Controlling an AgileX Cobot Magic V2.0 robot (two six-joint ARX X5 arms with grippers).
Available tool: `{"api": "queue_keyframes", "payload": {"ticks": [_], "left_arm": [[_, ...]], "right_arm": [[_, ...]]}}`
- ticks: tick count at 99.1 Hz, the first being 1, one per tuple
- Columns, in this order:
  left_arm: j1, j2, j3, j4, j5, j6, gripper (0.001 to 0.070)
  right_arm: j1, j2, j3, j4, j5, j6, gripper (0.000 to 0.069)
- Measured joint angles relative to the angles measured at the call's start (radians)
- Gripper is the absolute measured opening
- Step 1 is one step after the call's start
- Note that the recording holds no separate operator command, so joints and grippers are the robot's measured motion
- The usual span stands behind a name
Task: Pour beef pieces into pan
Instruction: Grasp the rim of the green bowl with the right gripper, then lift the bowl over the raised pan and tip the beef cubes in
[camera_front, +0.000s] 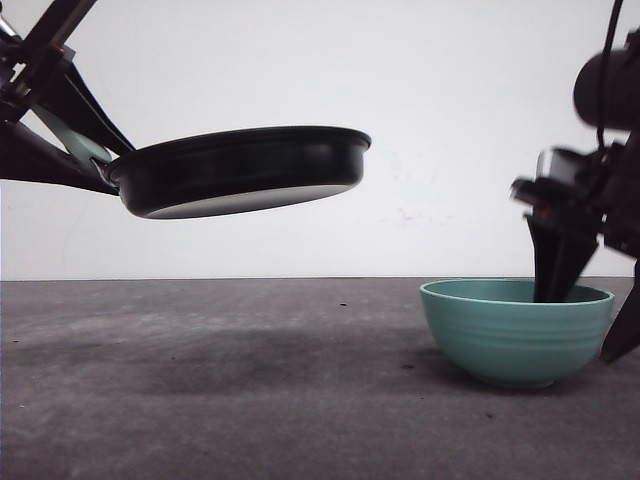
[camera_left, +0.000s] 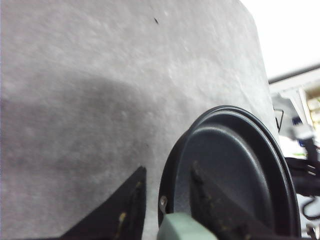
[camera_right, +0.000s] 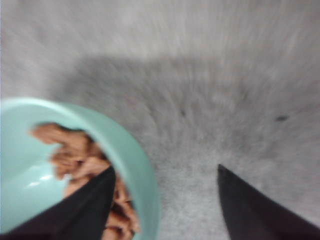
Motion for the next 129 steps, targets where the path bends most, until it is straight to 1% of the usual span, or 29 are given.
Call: {"api": "queue_keyframes", "payload": {"ticks": [8,11,16,21,41,63,74,80,85,90,95,107,120,129], "left_arm": [[-0.008,0.0,0.0,-0.005,0.001,0.0,0.0126],[-0.011,0.0,0.0,-0.009,0.001,0.0,0.0126],[-0.013,0.0,0.0,-0.023,0.001,0.005,0.0126],[-0.013,0.0,0.0,-0.036,0.002,0.014,0.0126],[-0.013,0.0,0.0,-0.079,0.002,0.047,0.0126],[-0.015,0.0,0.0,-0.091,0.001,0.052,0.0126],[-0.043,0.0,0.0,-0.108,-0.009,0.052,0.0126],[-0.071,0.0,0.003,-0.121,-0.025,0.054,0.0126],[-0.097,0.0,0.011,-0.14,-0.049,0.064,0.0126],[-0.122,0.0,0.023,-0.158,-0.074,0.072,0.0126],[-0.144,0.0,0.036,-0.163,-0.087,0.079,0.0126],[-0.18,0.0,0.09,-0.18,-0.097,0.09,0.0126],[-0.189,0.0,0.151,-0.205,-0.097,0.095,0.0126],[-0.189,0.0,0.184,-0.23,-0.098,0.096,0.0126]], "right_arm": [[0.001,0.014,0.001,0.019,-0.006,0.001,0.0143],[0.003,0.018,0.001,0.027,-0.006,0.001,0.0093],[0.006,0.019,0.001,0.039,-0.018,0.002,0.0051],[0.006,0.013,0.002,0.054,-0.029,0.005,0.0032],[0.006,-0.005,0.001,0.066,-0.029,0.007,0.0026],[0.022,-0.129,0.003,0.079,-0.026,0.007,0.0026],[0.06,-0.233,0.023,0.13,-0.015,0.015,0.0026],[0.092,-0.294,0.043,0.184,0.005,0.032,0.0026],[0.125,-0.342,0.065,0.232,0.028,0.048,0.0026],[0.163,-0.38,0.086,0.28,0.06,0.065,0.0026],[0.204,-0.409,0.102,0.317,0.097,0.072,0.0026],[0.311,-0.431,0.114,0.36,0.205,0.067,0.0026],[0.431,-0.414,0.113,0.346,0.37,0.0,0.0026],[0.513,-0.414,0.112,0.347,0.513,-0.066,0.0026]]}}
